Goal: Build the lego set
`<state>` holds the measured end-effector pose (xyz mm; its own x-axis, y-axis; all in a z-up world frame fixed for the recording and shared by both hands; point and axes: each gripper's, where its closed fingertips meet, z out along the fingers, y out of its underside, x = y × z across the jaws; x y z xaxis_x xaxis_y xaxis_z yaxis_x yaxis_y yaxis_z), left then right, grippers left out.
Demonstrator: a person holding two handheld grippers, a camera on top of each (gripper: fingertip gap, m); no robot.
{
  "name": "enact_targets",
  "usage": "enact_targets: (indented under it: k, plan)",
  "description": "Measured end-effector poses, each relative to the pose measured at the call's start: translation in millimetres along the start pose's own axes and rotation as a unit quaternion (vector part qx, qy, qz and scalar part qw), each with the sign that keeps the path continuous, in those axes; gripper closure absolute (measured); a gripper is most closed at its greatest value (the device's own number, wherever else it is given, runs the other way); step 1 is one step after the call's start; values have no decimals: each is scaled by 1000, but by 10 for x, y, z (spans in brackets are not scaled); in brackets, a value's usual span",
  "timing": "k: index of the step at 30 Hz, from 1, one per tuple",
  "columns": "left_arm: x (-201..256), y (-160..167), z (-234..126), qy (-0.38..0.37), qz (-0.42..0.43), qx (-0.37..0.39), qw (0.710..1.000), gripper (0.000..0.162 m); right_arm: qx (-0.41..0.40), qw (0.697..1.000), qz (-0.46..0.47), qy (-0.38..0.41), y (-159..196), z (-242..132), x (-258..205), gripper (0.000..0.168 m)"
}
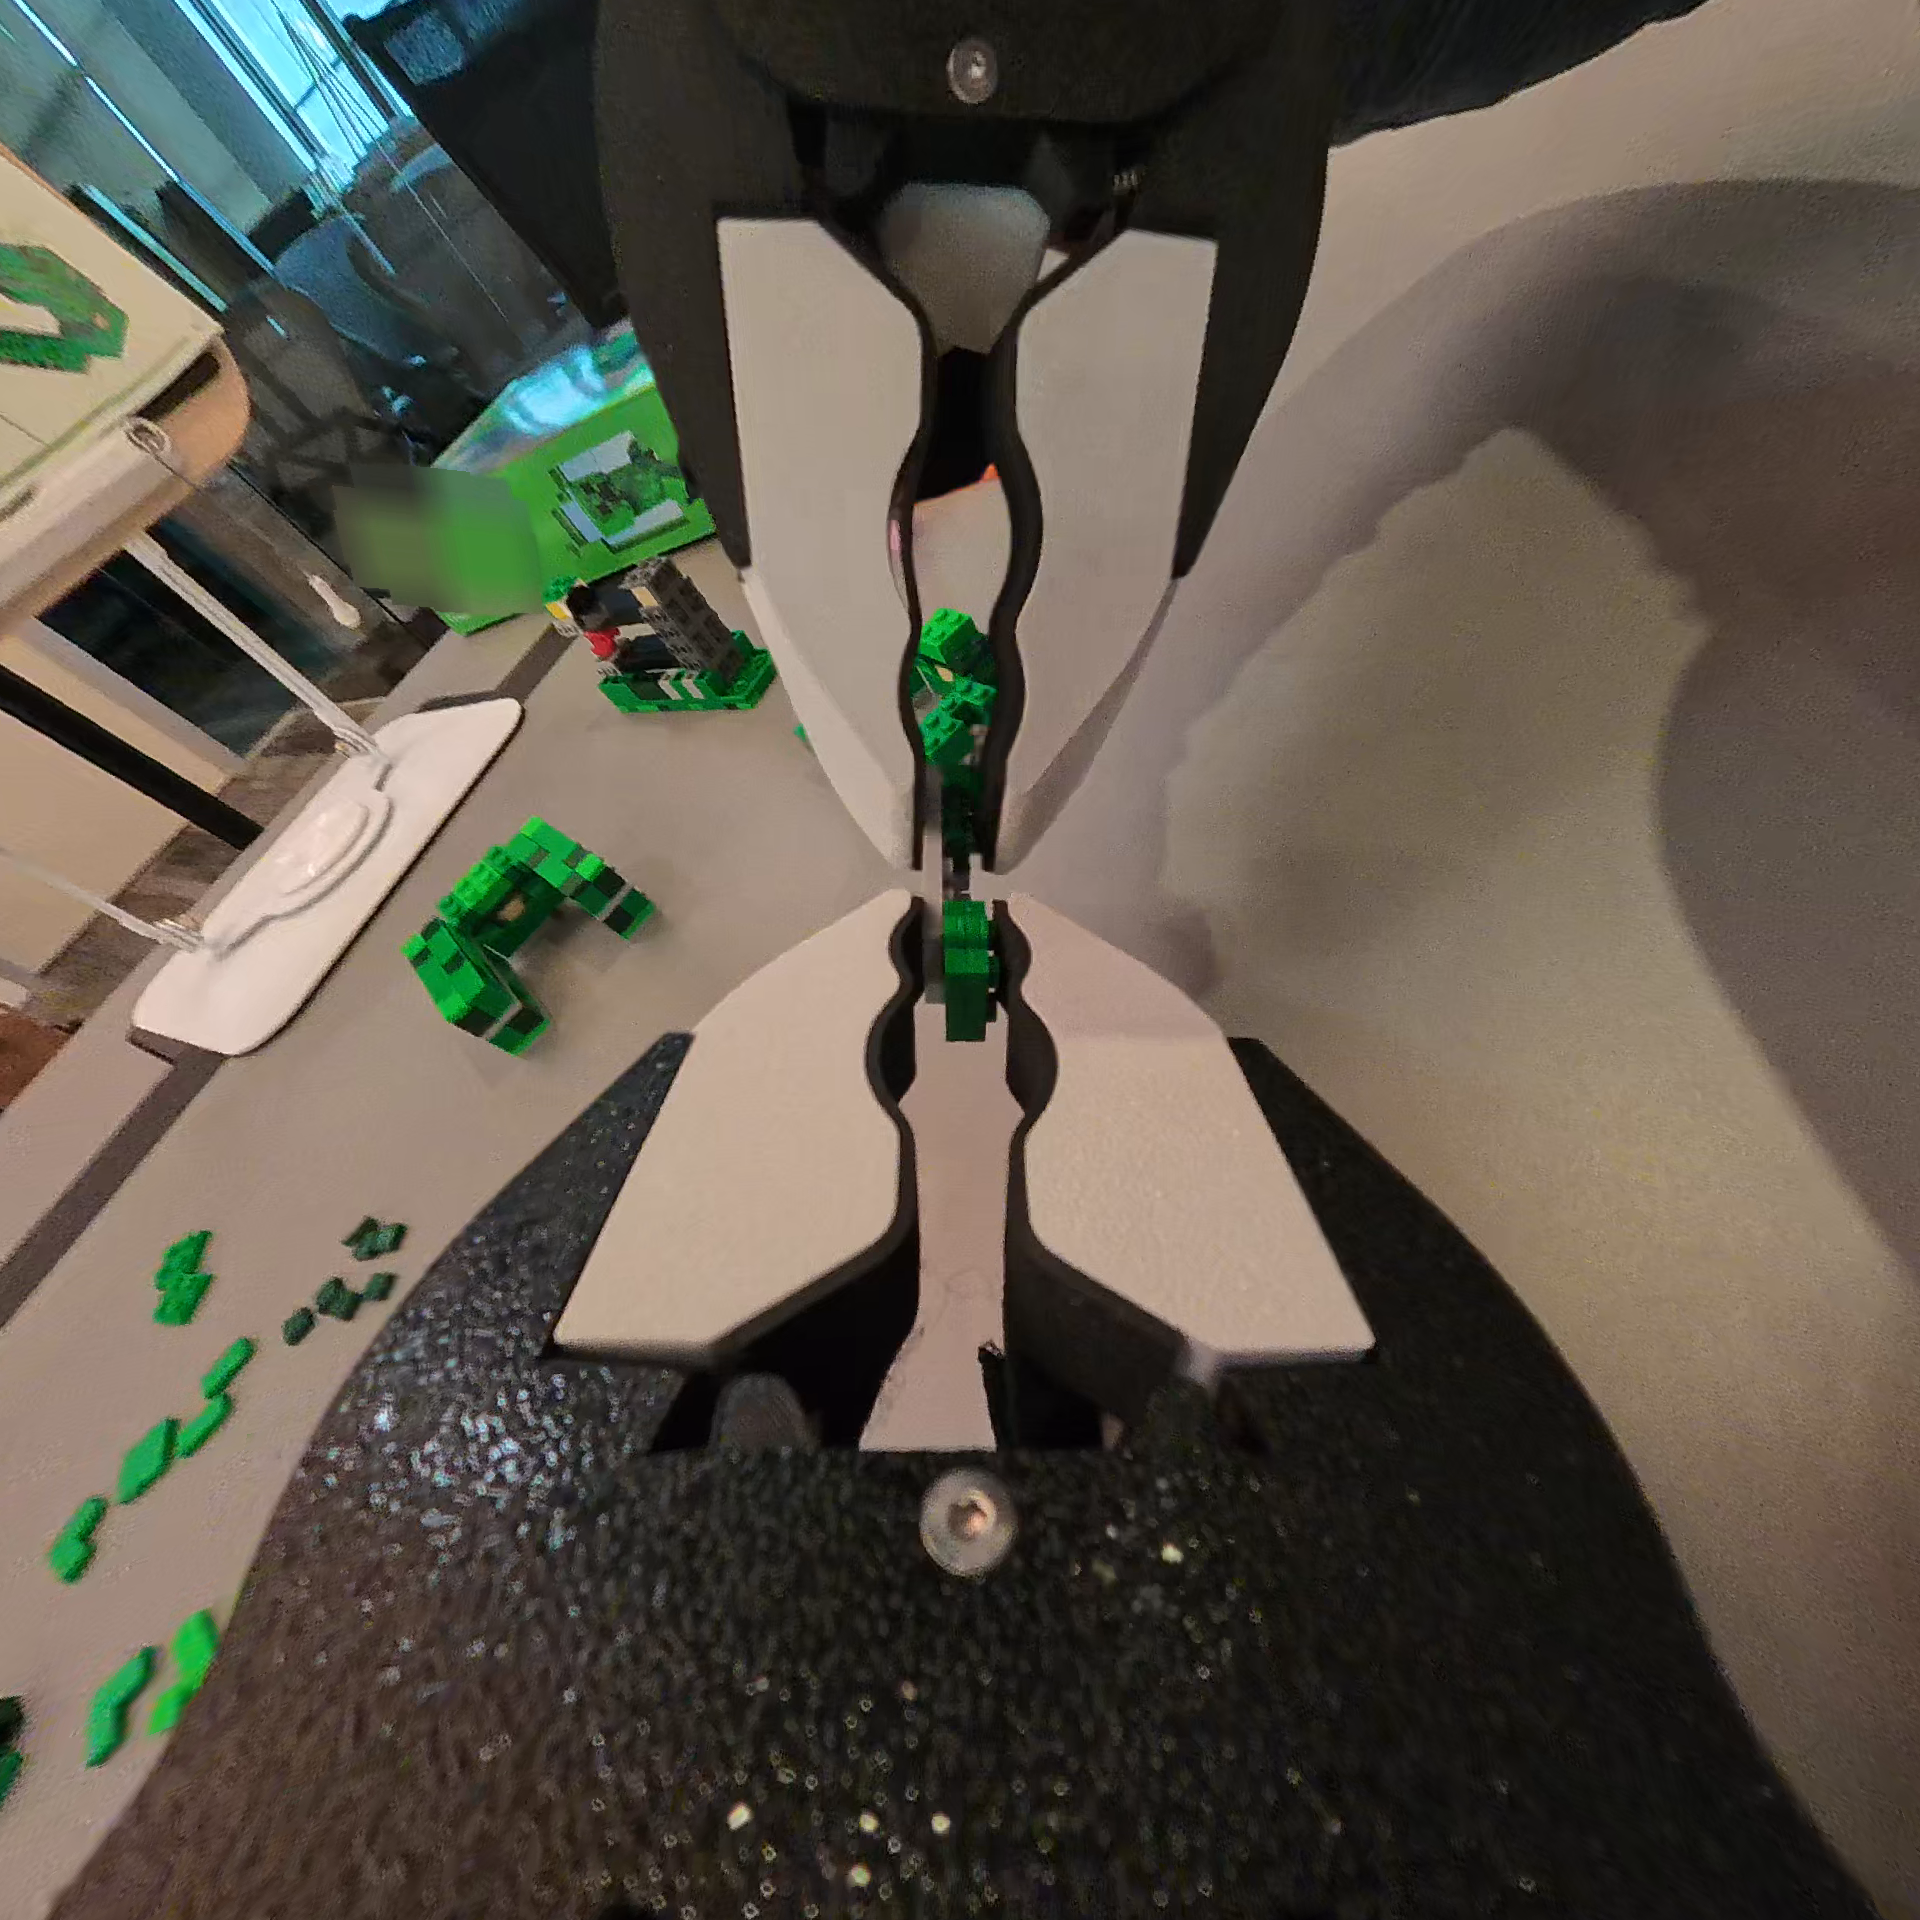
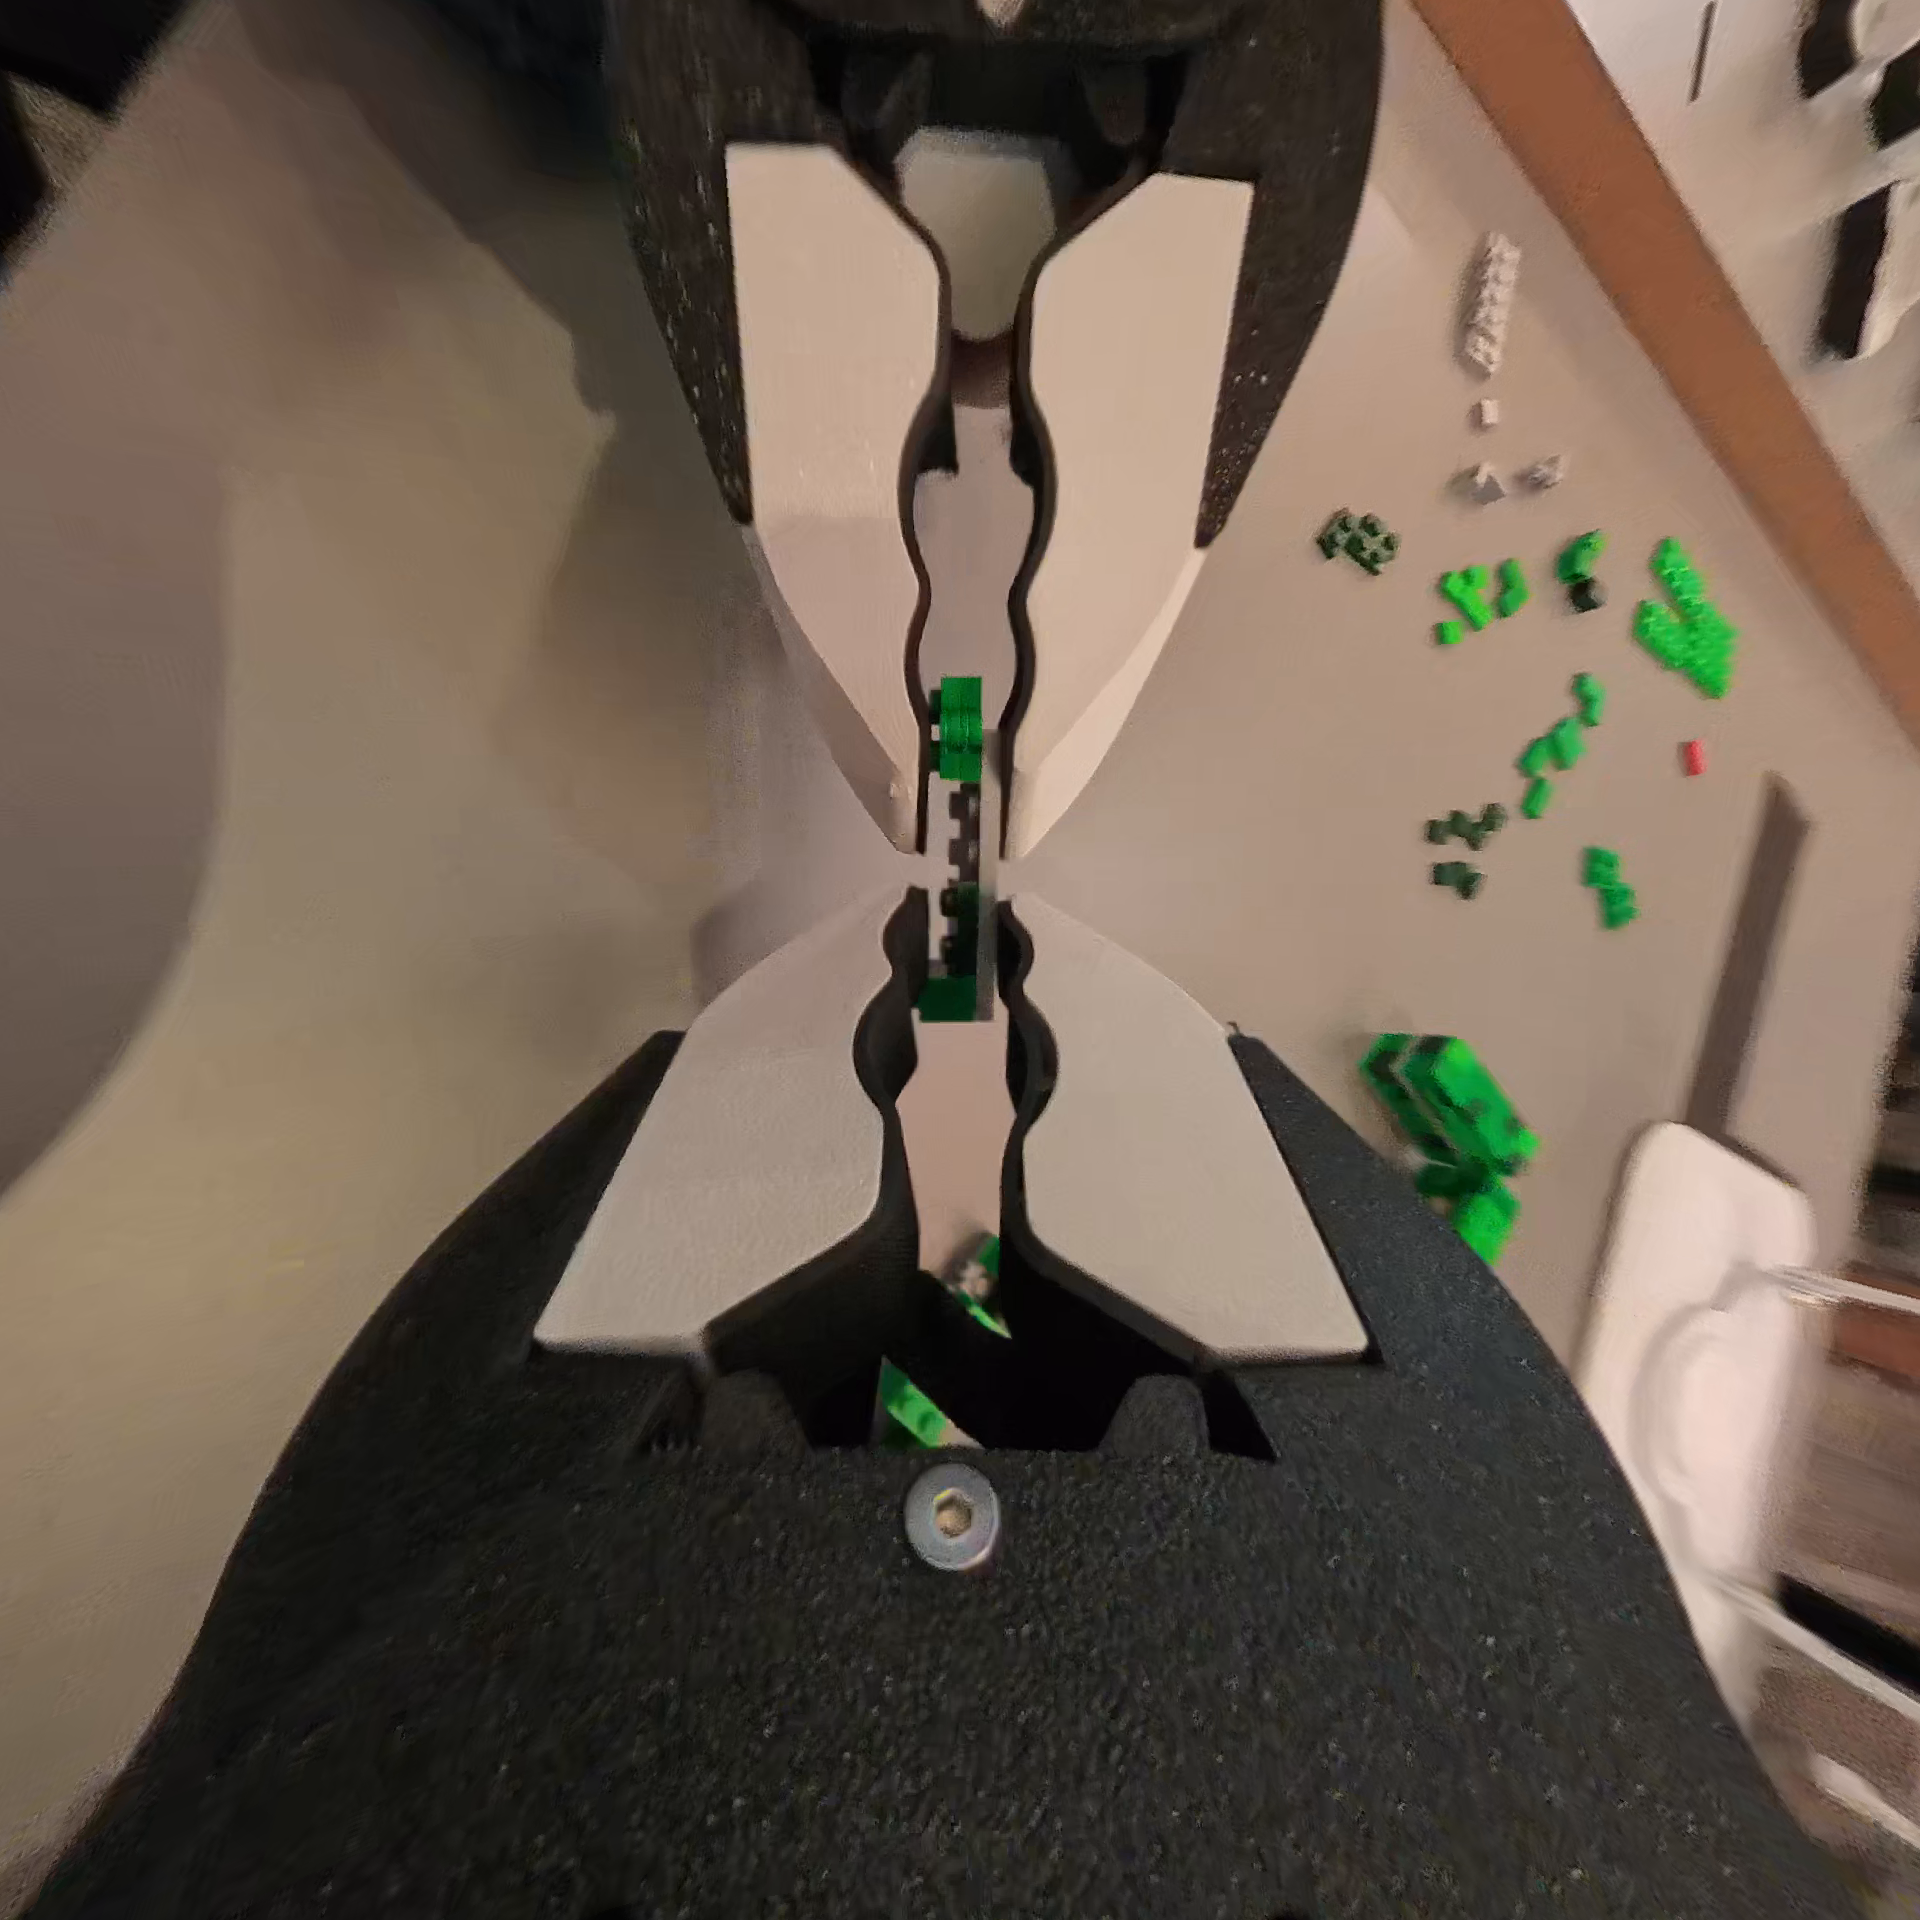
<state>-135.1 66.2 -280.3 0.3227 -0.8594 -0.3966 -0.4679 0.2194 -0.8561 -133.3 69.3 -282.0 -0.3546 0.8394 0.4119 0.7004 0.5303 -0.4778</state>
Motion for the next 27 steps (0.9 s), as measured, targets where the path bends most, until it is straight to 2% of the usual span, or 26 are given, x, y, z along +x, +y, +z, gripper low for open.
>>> enact_targets:
  k: [1,5,8,10,13,16,21,24,27]
  plan:
    - [-11,6,8,1,-16,-1,1000,150,19,999,26,-18,-17,-4,-8,151]
    - [-141,-42,-29,-10,-99,28,995,150,106,984,133,-45,-93,-99,134,126]
    - [-274,-194,-130,-24,-161,98,982,150,204,959,195,-31,-207,-269,320,122]
    - [-371,-323,-212,-31,-210,161,964,150,258,936,238,-18,-258,-378,435,124]
    - [-508,-500,-337,-37,-288,265,920,150,337,891,303,-16,-359,-512,529,130]
    - [-548,-642,-423,-27,-321,340,883,150,405,845,348,-8,-448,-600,578,136]
    - [-534,-753,-427,-18,-334,389,858,150,512,773,374,5,-619,-733,585,142]
    - [-522,-807,-445,-12,-334,412,848,150,548,746,377,25,-657,-768,592,150]
    - [-507,-837,-443,-16,-323,416,850,150,572,723,384,49,-660,-799,614,154]
